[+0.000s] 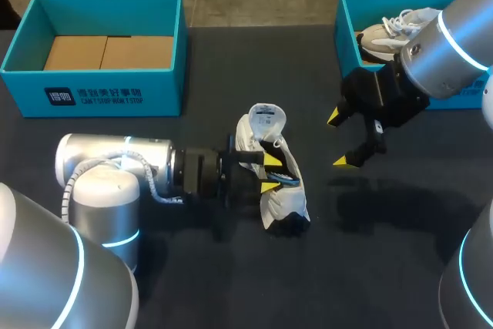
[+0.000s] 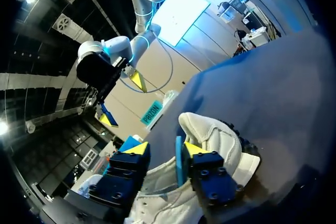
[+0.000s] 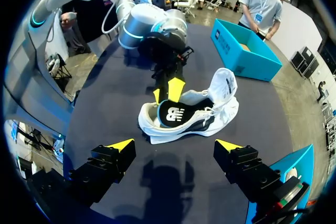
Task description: Take the shoe out of the shoebox, open the shoe tongue, remove and reinsert the insole, then place the shoe into the shoebox
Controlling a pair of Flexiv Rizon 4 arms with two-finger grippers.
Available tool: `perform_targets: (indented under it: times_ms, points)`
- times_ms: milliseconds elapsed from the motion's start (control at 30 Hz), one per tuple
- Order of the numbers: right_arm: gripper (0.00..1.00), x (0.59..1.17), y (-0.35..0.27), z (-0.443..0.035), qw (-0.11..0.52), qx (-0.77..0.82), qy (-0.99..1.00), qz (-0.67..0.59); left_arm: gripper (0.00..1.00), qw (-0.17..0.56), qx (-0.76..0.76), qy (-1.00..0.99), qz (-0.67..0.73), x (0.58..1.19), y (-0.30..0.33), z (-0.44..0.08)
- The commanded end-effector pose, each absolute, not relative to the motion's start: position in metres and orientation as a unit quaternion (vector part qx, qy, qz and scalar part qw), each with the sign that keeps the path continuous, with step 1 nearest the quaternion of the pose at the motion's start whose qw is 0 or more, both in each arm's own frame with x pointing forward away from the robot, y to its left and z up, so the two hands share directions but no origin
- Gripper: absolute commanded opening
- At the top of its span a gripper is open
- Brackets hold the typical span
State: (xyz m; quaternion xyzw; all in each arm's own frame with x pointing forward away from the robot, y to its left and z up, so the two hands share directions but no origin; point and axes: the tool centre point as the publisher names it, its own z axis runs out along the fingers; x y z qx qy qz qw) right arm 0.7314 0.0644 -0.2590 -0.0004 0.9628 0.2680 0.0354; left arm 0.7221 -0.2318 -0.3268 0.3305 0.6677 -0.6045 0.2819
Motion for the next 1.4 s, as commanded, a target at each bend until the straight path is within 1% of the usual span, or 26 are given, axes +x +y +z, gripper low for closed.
perform_targets:
  times_ms: [33,67,133,167,233,267,367,433,500,533,567,600,633,667,700,767,833,1000,1400]
  points:
    - [1.0,0.732,0.065,-0.26,0.036,-0.001,0.963,0.268,0.72,0.27,0.34,0.67,-0.602,0.721,-0.225,-0.315]
    - [1.0,0.732,0.065,-0.26,0.036,-0.001,0.963,0.268,0.71,0.269,0.342,0.67,-0.601,0.721,-0.224,-0.312]
    - [1.0,0.732,0.065,-0.26,0.036,-0.001,0.963,0.268,0.71,0.264,0.35,0.674,-0.595,0.722,-0.223,-0.309]
    - [1.0,0.732,0.065,-0.26,0.036,-0.001,0.963,0.268,0.69,0.26,0.355,0.675,-0.592,0.723,-0.222,-0.306]
    - [1.0,0.732,0.065,-0.26,0.036,-0.001,0.963,0.268,0.69,0.255,0.357,0.676,-0.591,0.724,-0.22,-0.302]
    - [1.0,0.732,0.065,-0.26,0.036,-0.001,0.963,0.268,0.67,0.252,0.359,0.676,-0.592,0.725,-0.219,-0.3]
    - [1.0,0.732,0.065,-0.26,0.036,-0.001,0.963,0.268,0.66,0.236,0.374,0.681,-0.584,0.726,-0.219,-0.296]
    - [1.0,0.732,0.065,-0.26,0.036,-0.001,0.963,0.268,0.63,0.216,0.388,0.684,-0.578,0.726,-0.219,-0.295]
    - [1.0,0.732,0.065,-0.26,0.036,-0.001,0.963,0.268,0.57,0.203,0.401,0.687,-0.571,0.726,-0.219,-0.294]
    - [1.0,0.732,0.065,-0.26,0.036,-0.001,0.963,0.268,0.5,0.192,0.41,0.688,-0.567,0.726,-0.219,-0.294]
    - [1.0,0.732,0.065,-0.26,0.036,-0.001,0.963,0.268,0.49,0.188,0.415,0.69,-0.563,0.726,-0.218,-0.293]
    - [1.0,0.732,0.065,-0.26,0.036,-0.001,0.963,0.268,0.46,0.176,0.424,0.691,-0.558,0.726,-0.218,-0.293]
    - [1.0,0.732,0.065,-0.26,0.036,-0.001,0.963,0.268,0.45,0.165,0.43,0.693,-0.555,0.726,-0.216,-0.294]
    - [1.0,0.732,0.065,-0.26,0.036,-0.001,0.963,0.268,0.29,0.159,0.438,0.697,-0.545,0.726,-0.215,-0.294]
    - [1.0,0.732,0.065,-0.26,0.036,-0.001,0.963,0.268,0.16,0.148,0.445,0.699,-0.541,0.726,-0.213,-0.295]
    - [1.0,0.732,0.065,-0.26,0.036,-0.001,0.963,0.268,0.15,0.135,0.454,0.703,-0.53,0.727,-0.211,-0.295]
    - [1.0,0.732,0.065,-0.26,0.036,-0.001,0.963,0.268,0.0,0.111,0.467,0.709,-0.517,0.727,-0.207,-0.295]
    - [1.0,0.732,0.057,-0.258,0.042,0.003,0.965,0.26,0.0,0.058,0.499,0.719,-0.48,0.729,-0.201,-0.295]
    - [1.0,0.743,0.013,-0.224,0.069,0.006,0.978,0.199,0.0,-0.063,0.56,0.723,-0.4,0.728,-0.199,-0.29]
